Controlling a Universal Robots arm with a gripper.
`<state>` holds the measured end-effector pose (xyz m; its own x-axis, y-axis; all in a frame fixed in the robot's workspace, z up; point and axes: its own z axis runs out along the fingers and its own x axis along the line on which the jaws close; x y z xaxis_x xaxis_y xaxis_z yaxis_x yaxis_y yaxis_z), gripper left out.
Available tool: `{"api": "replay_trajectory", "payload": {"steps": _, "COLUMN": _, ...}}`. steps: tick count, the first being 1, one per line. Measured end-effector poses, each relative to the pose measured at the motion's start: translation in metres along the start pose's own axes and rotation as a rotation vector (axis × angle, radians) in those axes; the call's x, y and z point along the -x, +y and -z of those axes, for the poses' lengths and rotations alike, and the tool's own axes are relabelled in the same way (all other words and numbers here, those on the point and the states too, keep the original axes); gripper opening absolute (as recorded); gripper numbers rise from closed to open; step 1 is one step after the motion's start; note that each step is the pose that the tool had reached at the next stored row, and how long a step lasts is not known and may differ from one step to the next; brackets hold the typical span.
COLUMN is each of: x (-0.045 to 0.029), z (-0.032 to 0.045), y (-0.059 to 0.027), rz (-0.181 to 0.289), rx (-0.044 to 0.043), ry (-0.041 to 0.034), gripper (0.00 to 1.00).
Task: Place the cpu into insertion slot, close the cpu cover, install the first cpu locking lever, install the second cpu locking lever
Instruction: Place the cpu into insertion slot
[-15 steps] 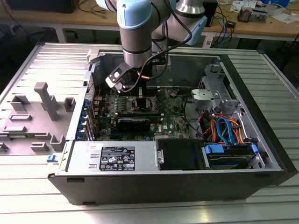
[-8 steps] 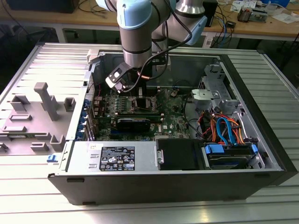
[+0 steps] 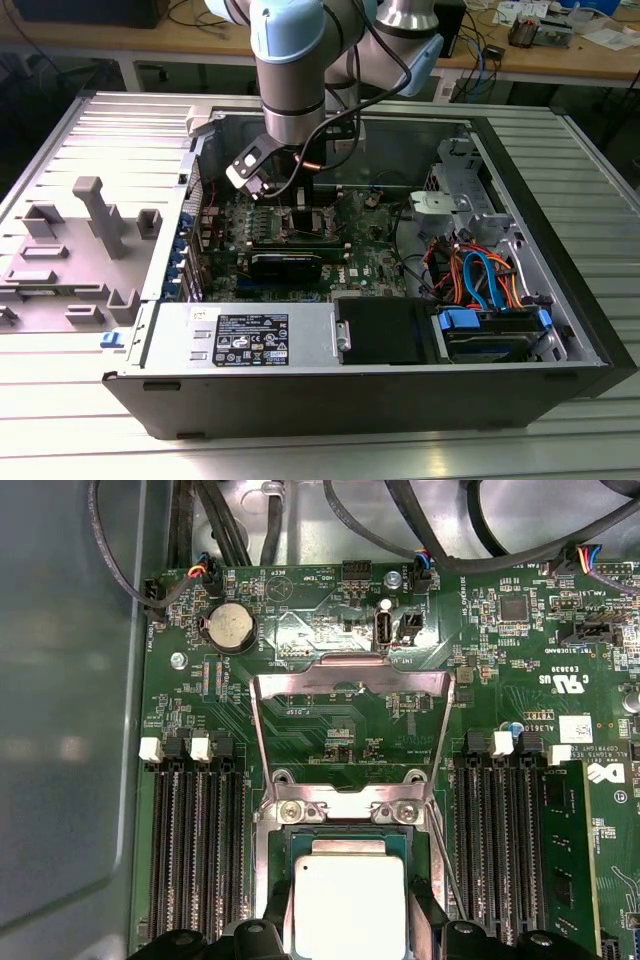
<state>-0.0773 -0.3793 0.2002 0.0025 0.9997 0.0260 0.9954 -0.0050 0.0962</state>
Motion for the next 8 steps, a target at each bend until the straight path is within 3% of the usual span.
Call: {"api": "replay_trajectory", "payload": {"steps": 8, "x": 0.0021, "z": 0.0, "y": 0.0, "rz": 0.0, "rx": 0.0001, "ry": 0.0034, "gripper": 0.54}}
